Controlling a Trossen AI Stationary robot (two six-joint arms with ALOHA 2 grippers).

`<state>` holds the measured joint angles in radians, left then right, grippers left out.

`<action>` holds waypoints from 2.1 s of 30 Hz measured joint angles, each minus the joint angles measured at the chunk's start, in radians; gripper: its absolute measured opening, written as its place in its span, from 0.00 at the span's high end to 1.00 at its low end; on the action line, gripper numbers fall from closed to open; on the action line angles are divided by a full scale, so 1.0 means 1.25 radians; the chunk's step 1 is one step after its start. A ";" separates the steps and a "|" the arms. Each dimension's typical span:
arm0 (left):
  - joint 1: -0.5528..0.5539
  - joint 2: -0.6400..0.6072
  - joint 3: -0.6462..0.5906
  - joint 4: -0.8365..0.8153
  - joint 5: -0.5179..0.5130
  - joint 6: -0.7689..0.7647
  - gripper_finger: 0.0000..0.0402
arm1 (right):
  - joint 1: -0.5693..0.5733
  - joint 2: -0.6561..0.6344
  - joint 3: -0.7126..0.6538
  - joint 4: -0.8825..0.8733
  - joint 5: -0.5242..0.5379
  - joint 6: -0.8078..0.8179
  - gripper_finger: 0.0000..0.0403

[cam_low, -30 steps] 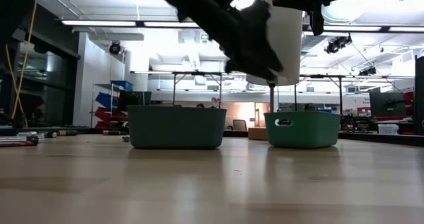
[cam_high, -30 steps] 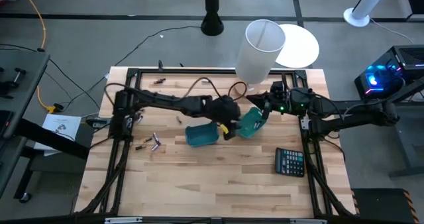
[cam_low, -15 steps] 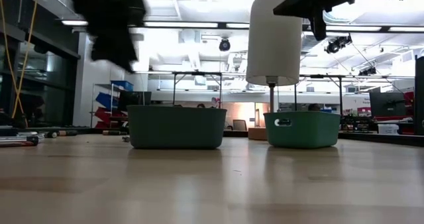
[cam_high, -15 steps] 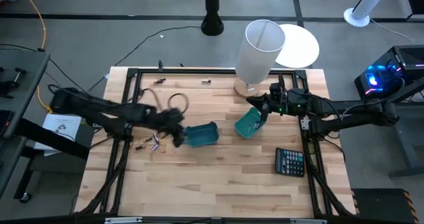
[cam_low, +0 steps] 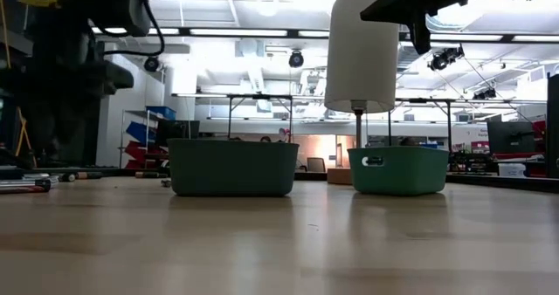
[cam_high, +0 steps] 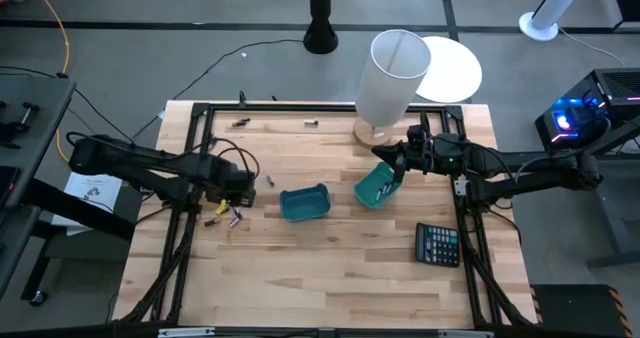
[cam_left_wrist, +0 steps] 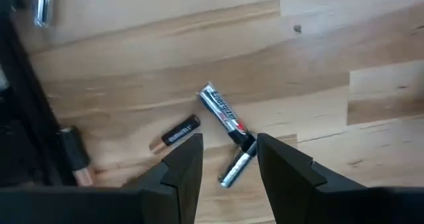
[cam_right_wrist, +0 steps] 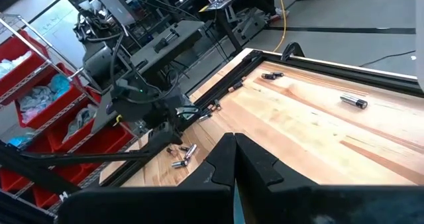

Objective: Sort batteries
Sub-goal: Put the silver battery into the green bin

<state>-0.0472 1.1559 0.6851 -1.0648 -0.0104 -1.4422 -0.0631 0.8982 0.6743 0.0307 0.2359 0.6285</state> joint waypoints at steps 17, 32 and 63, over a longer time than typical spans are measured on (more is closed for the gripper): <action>-0.008 0.000 -0.137 0.179 -0.047 -0.268 0.67 | -0.001 0.000 0.000 -0.033 0.000 0.000 1.00; -0.010 0.043 -0.181 0.275 -0.037 -0.238 0.75 | -0.001 0.000 0.000 -0.040 0.001 -0.005 1.00; 0.106 0.481 0.423 0.906 -0.042 0.772 0.92 | 0.002 -0.039 0.000 0.164 0.001 -0.056 1.00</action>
<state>0.0849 1.7575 1.2141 0.0672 -0.0626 -0.4773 -0.0608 0.8494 0.6743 0.2357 0.2367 0.5580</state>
